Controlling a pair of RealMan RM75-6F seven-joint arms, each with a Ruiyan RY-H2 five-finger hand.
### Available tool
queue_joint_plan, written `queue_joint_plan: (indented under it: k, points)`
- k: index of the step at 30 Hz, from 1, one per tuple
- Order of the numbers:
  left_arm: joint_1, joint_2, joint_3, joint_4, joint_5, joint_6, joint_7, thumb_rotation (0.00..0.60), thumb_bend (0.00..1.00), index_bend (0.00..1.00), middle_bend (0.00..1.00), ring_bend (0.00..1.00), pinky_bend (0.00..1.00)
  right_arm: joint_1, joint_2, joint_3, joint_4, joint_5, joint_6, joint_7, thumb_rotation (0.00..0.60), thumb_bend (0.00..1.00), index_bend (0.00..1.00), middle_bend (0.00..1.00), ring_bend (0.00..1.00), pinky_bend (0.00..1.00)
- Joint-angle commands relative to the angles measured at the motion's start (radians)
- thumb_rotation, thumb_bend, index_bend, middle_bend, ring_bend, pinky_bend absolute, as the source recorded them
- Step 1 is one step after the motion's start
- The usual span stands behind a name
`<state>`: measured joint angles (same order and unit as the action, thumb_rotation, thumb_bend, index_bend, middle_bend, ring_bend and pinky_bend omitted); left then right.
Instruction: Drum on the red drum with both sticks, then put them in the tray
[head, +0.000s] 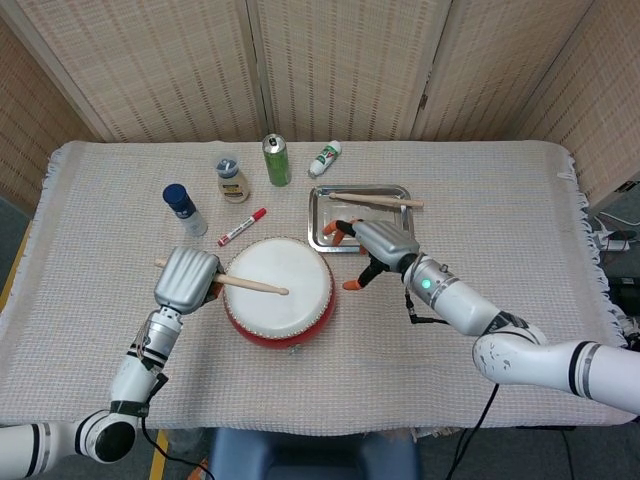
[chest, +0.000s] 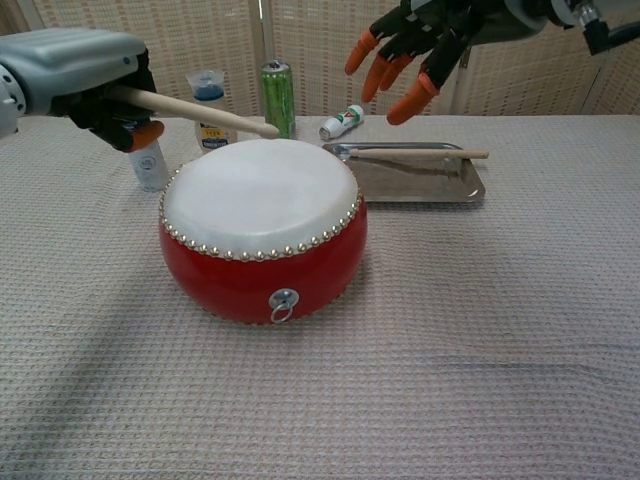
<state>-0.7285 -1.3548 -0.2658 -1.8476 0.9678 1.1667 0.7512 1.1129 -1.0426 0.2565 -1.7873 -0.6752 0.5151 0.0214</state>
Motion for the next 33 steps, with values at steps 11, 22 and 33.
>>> queue_joint_plan:
  k: [11,22,33]
  points:
    - [-0.110,-0.089,-0.046,0.008,-0.175,0.053,0.108,0.600,0.50,0.97,1.00,1.00,1.00,0.161,-0.112,-0.062,-0.041,0.177,0.110,-0.108,0.600,0.07,0.23,0.29,0.17,0.40]
    - [-0.156,-0.119,-0.044,0.015,-0.215,0.085,0.132,0.600,0.50,0.96,1.00,1.00,1.00,0.242,-0.215,-0.069,0.004,0.279,0.177,-0.164,0.600,0.07,0.26,0.31,0.19,0.40]
    - [-0.194,-0.147,-0.025,0.027,-0.228,0.122,0.179,0.600,0.50,0.93,1.00,0.99,1.00,0.286,-0.287,-0.060,0.048,0.360,0.223,-0.202,0.600,0.31,0.42,0.44,0.30,0.46]
